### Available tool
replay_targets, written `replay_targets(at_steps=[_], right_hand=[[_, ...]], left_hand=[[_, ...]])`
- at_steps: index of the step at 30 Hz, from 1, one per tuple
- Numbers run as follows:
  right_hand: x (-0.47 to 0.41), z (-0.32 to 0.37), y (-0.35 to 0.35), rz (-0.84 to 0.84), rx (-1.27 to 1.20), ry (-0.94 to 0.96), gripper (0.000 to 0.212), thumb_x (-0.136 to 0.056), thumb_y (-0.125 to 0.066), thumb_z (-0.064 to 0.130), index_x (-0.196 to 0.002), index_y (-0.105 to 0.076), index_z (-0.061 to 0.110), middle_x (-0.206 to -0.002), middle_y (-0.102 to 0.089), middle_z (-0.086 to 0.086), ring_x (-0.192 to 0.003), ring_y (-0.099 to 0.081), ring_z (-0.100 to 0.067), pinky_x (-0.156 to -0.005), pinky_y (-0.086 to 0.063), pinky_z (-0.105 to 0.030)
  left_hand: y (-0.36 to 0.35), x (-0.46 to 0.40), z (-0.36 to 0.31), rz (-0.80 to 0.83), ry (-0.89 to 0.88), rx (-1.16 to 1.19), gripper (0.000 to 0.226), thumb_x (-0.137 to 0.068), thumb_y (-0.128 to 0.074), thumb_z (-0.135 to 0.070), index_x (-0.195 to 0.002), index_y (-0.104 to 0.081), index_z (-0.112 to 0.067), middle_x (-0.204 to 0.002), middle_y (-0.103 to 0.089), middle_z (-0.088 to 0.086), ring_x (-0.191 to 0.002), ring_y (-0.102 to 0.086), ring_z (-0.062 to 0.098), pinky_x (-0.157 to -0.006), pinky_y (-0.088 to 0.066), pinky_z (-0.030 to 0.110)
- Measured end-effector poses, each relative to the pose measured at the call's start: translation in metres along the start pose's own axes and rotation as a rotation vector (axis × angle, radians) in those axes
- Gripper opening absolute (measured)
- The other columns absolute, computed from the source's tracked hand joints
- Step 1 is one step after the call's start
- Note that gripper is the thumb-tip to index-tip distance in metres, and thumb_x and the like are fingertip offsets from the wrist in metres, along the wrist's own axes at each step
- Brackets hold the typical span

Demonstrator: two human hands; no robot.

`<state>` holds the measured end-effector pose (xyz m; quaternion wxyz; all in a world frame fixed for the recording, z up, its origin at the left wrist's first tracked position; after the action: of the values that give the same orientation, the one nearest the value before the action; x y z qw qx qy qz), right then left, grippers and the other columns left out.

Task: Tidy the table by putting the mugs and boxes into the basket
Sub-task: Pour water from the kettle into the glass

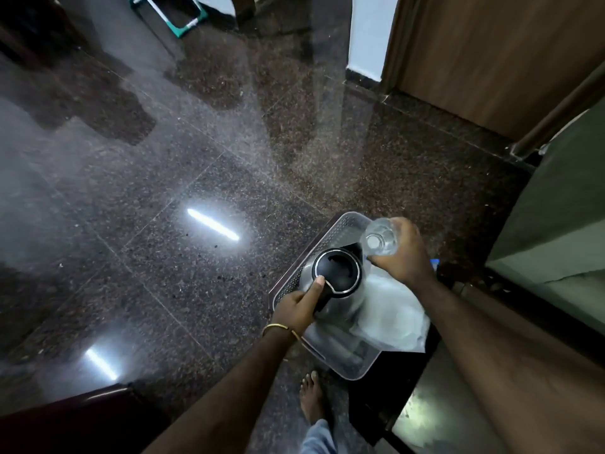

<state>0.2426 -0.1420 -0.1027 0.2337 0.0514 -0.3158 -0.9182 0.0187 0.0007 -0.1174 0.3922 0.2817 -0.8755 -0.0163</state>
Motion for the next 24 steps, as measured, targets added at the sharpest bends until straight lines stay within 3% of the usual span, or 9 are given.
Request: replay_targets(at_steps=[1, 4, 7, 9, 13, 19, 21, 24], right_hand=[[0.009, 0.001, 0.013, -0.041, -0.028, 0.007, 0.074, -0.051, -0.090, 0.013, -0.115, -0.053, 0.019, -0.114, -0.058, -0.003, -0.105, -0.058, -0.022, -0.090, -0.049, -0.038], [0.036, 0.009, 0.052, -0.147, -0.027, 0.041, 0.082, -0.045, -0.091, 0.011, -0.113, -0.049, 0.032, -0.106, -0.049, 0.006, -0.097, -0.046, -0.002, -0.085, -0.036, -0.015], [0.061, 0.014, 0.088, -0.186, -0.035, 0.066, 0.085, -0.042, -0.090, 0.012, -0.111, -0.048, 0.040, -0.104, -0.048, 0.006, -0.096, -0.046, -0.004, -0.083, -0.033, -0.011], [0.082, 0.011, 0.116, -0.199, -0.049, 0.053, 0.083, -0.041, -0.086, 0.020, -0.114, -0.050, 0.039, -0.106, -0.049, 0.007, -0.098, -0.050, -0.008, -0.087, -0.035, -0.013], [0.119, 0.004, 0.157, -0.196, -0.070, 0.011, 0.090, -0.042, -0.088, 0.023, -0.126, -0.055, 0.019, -0.114, -0.051, 0.003, -0.106, -0.056, -0.018, -0.093, -0.044, -0.030], [0.181, 0.006, 0.225, -0.235, -0.166, 0.000, 0.091, -0.045, -0.096, 0.017, -0.126, -0.055, 0.016, -0.113, -0.054, 0.006, -0.106, -0.060, -0.016, -0.094, -0.047, -0.030], [0.199, 0.003, 0.245, -0.210, -0.207, -0.032, 0.094, -0.044, -0.097, 0.022, -0.128, -0.054, 0.020, -0.116, -0.054, 0.010, -0.109, -0.060, -0.011, -0.095, -0.049, -0.029], [0.225, -0.001, 0.274, -0.176, -0.255, -0.072, 0.105, -0.048, -0.094, 0.023, -0.141, -0.046, 0.015, -0.130, -0.052, 0.000, -0.119, -0.058, -0.014, -0.104, -0.049, -0.036]], left_hand=[[0.000, 0.005, -0.007, -0.011, -0.010, 0.017, 0.076, -0.055, -0.058, -0.090, -0.043, -0.056, -0.015, -0.044, -0.053, 0.001, -0.047, -0.050, 0.017, -0.051, -0.039, 0.025], [0.001, 0.016, -0.031, -0.084, -0.076, -0.003, 0.067, -0.065, -0.064, -0.077, -0.046, -0.060, -0.013, -0.042, -0.057, 0.000, -0.044, -0.052, 0.017, -0.051, -0.041, 0.026], [0.005, 0.029, -0.056, -0.191, -0.115, -0.031, 0.064, -0.067, -0.068, -0.072, -0.054, -0.067, -0.010, -0.046, -0.065, -0.001, -0.052, -0.061, 0.019, -0.055, -0.043, 0.029], [0.003, 0.046, -0.069, -0.203, -0.143, -0.069, 0.070, -0.059, -0.066, -0.079, -0.057, -0.069, -0.008, -0.050, -0.067, 0.000, -0.054, -0.063, 0.021, -0.054, -0.043, 0.028], [-0.001, 0.084, -0.092, -0.198, -0.231, -0.131, 0.075, -0.048, -0.066, -0.083, -0.056, -0.067, -0.008, -0.053, -0.068, 0.004, -0.051, -0.060, 0.023, -0.057, -0.045, 0.030], [-0.022, 0.166, -0.143, -0.079, -0.374, -0.080, 0.065, -0.051, -0.077, -0.074, -0.058, -0.059, -0.012, -0.044, -0.053, 0.000, -0.037, -0.043, 0.017, -0.039, -0.033, 0.022], [-0.035, 0.191, -0.161, -0.015, -0.433, -0.097, 0.066, -0.053, -0.078, -0.072, -0.062, -0.060, -0.009, -0.045, -0.052, 0.002, -0.037, -0.041, 0.017, -0.038, -0.034, 0.022], [-0.060, 0.228, -0.183, 0.059, -0.493, -0.104, 0.063, -0.051, -0.076, -0.070, -0.060, -0.061, -0.009, -0.050, -0.047, 0.009, -0.040, -0.038, 0.018, -0.042, -0.030, 0.024]])
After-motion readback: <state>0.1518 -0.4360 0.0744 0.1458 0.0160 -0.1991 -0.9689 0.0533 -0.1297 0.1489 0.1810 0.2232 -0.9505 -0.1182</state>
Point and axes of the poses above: each hand's wrist, its own x-axis away from the middle knuckle, its own y-axis out of the back of the hand, z = x × y, the point moved 4 cm from there along -x, towards the middle knuckle
